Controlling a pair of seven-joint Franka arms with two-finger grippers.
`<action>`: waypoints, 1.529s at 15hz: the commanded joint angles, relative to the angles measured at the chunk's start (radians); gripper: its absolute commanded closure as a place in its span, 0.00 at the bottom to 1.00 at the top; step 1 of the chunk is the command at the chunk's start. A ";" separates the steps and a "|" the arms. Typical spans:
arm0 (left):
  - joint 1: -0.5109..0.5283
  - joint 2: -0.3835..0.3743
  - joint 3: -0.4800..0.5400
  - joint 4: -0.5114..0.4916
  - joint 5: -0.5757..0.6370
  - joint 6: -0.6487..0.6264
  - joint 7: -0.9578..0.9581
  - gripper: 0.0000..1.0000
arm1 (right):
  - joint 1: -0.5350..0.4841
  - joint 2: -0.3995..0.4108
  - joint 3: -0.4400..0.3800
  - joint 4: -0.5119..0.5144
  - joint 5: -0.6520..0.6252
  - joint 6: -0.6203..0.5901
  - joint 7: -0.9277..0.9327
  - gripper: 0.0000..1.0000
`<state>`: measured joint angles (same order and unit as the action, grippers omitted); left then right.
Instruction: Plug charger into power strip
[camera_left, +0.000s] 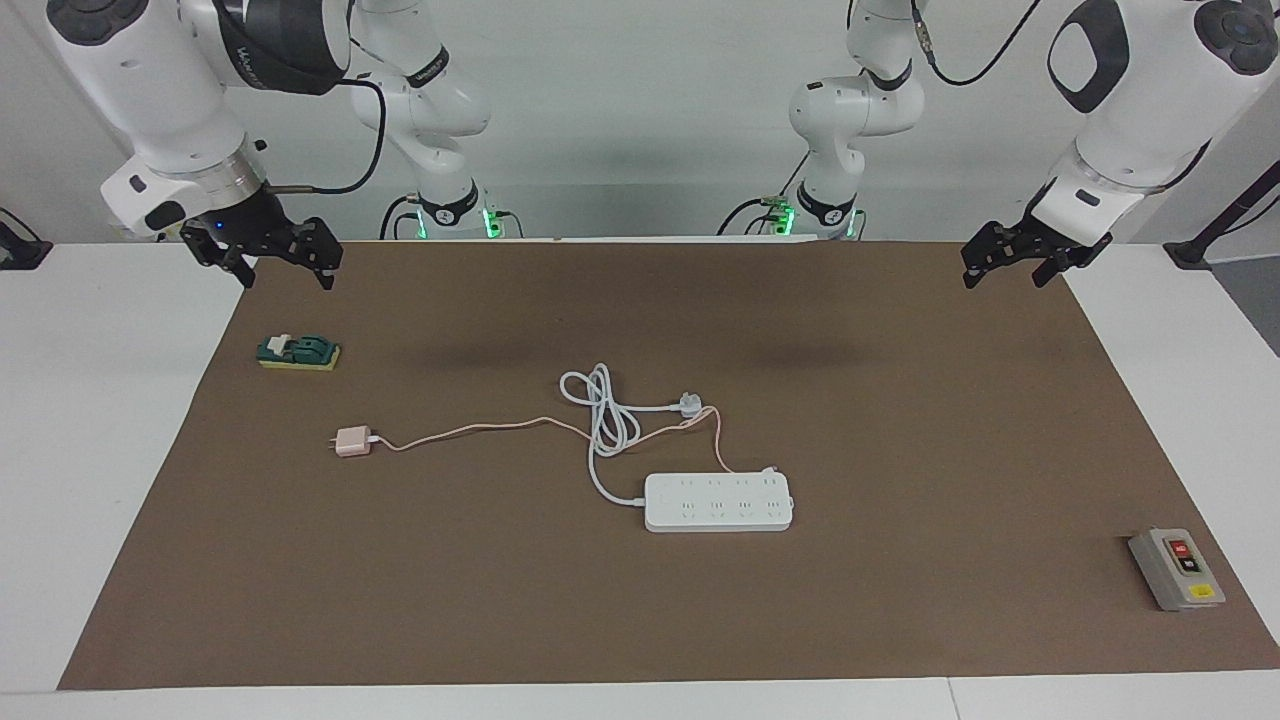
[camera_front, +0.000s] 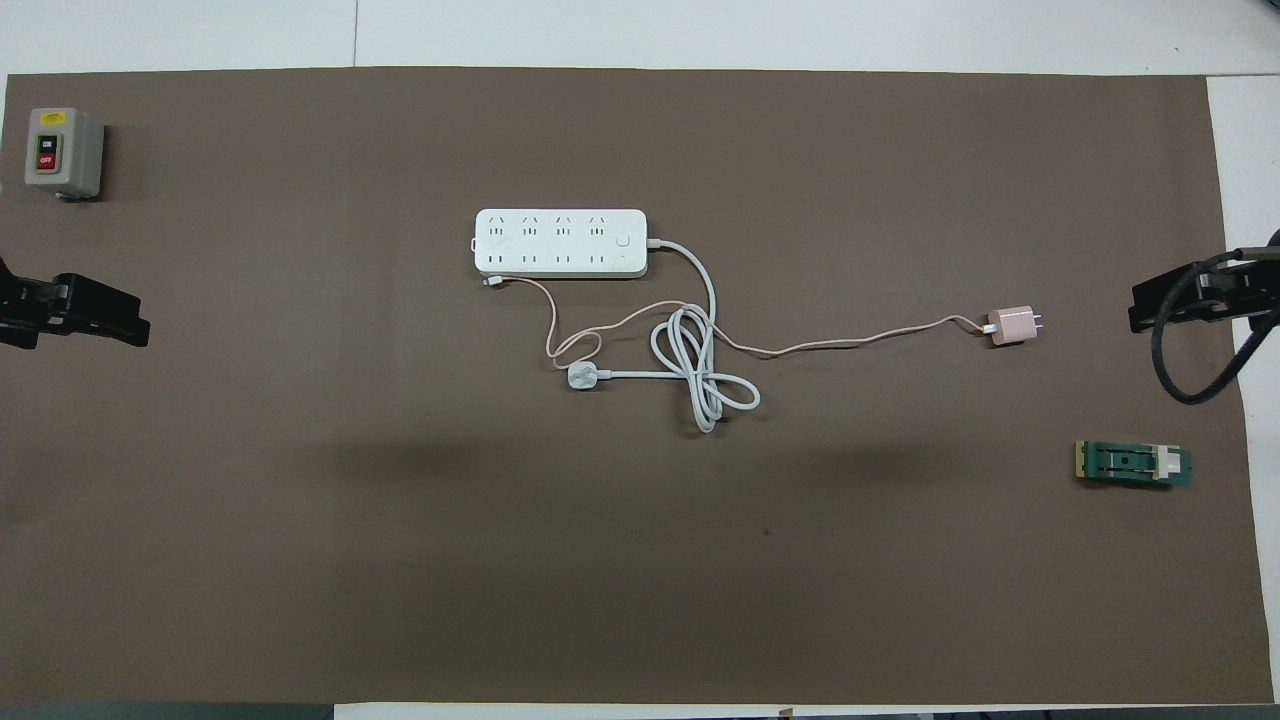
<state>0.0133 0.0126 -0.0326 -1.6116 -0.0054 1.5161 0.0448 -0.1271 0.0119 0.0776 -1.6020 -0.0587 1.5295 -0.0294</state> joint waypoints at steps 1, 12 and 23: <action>0.002 -0.019 0.002 -0.021 -0.004 0.015 -0.006 0.00 | -0.006 -0.006 0.005 -0.006 0.014 0.008 0.008 0.00; 0.002 -0.019 0.002 -0.021 -0.004 0.015 -0.006 0.00 | -0.005 -0.021 0.007 -0.015 0.017 0.006 0.020 0.00; 0.002 -0.019 0.002 -0.021 -0.004 0.015 -0.006 0.00 | -0.262 0.141 -0.006 -0.128 0.367 0.070 0.472 0.00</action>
<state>0.0133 0.0125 -0.0326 -1.6116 -0.0054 1.5161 0.0448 -0.3297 0.1164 0.0607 -1.6770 0.2234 1.5468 0.3478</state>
